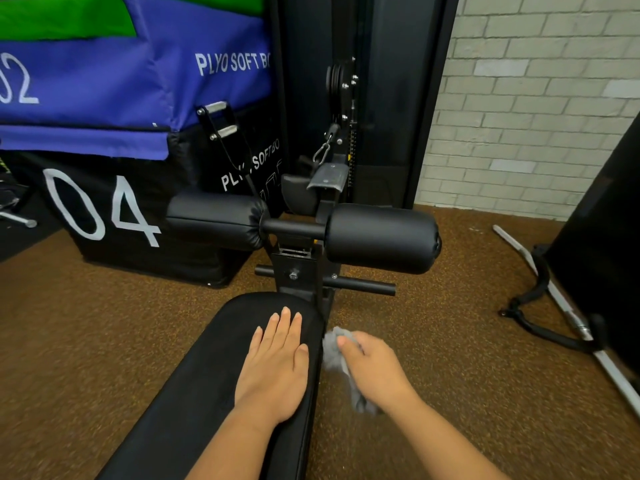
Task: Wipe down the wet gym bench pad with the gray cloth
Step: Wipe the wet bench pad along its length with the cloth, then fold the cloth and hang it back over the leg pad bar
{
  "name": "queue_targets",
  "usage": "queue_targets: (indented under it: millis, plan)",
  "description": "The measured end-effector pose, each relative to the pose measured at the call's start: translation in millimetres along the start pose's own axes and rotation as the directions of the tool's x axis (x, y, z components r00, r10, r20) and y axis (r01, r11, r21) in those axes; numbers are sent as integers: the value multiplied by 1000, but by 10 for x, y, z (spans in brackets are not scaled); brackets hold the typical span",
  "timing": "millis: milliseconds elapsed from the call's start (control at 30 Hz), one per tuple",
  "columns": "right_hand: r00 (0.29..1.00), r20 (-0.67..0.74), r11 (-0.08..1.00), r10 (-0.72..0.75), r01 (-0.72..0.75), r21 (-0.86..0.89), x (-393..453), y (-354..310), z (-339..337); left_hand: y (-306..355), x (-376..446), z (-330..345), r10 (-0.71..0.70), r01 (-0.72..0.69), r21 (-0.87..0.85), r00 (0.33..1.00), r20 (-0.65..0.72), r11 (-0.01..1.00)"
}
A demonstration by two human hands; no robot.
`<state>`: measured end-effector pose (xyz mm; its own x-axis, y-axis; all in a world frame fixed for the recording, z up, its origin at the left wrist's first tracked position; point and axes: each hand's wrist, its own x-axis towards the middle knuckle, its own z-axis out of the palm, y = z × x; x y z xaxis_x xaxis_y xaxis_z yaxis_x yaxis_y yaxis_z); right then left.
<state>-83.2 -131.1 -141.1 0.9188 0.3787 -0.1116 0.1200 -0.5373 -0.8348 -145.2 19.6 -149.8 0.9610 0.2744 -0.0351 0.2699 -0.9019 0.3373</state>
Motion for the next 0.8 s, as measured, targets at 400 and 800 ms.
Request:
queue_targets:
  millis: [400, 800]
  plan:
    - [990, -33, 856, 138, -102, 506, -60, -539, -231, 30, 21, -242, -47, 89, -466, 994, 101, 880]
    - [967, 200, 716, 159, -253, 650, -413, -551, -84, 127, -531, -607, -192, 116, -952, 979, 62, 283]
